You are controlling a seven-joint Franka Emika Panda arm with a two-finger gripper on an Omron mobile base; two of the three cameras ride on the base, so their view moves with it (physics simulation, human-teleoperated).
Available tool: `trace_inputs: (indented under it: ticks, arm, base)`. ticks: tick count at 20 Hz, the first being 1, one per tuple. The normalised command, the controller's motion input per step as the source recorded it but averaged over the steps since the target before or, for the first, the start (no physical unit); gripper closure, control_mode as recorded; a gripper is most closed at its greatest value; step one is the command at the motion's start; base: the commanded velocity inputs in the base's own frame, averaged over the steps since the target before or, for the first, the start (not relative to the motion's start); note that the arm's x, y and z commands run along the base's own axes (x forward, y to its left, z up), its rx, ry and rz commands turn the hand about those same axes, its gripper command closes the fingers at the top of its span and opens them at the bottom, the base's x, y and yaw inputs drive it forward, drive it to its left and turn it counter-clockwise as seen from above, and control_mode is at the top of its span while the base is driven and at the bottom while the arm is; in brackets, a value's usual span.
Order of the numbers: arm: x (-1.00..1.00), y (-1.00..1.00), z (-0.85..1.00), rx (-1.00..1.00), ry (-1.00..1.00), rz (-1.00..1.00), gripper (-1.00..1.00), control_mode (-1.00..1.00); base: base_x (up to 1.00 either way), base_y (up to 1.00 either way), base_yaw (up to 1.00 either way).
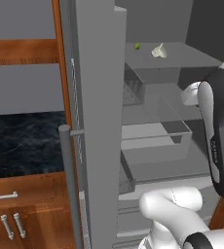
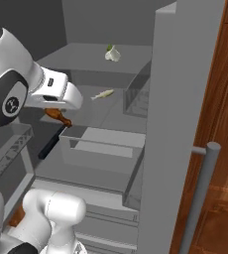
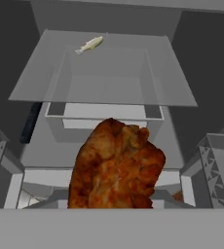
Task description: Transport the chicken drumstick and garlic to the fridge. Place the chicken drumstick on the rack containing meat and place the garlic on the rack containing the vegetable, ensuring meats and vegetables are on different racks.
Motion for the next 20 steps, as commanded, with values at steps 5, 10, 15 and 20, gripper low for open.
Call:
trace_inputs:
  ticks: [5,10,15,20]
  arm:
    - [0.98,0.0,-0.47,0.0,-0.06,0.0,1.0,-1.0]
    - [1.0,0.0,-0.57,0.0,-0.05,0.0,1.0,-1.0]
    - [1.0,-0.08,-0.5,0.0,0.0,0.0,1.0,-1.0]
    - [1.0,-0.12,-0.46,0.0,0.02,0.0,1.0,-1.0]
  base:
    - [0.0,0.0,0.0]
    - [0.0,0.0,0.0]
    - [0.0,0.0,0.0]
    - [0.0,0.0,0.0]
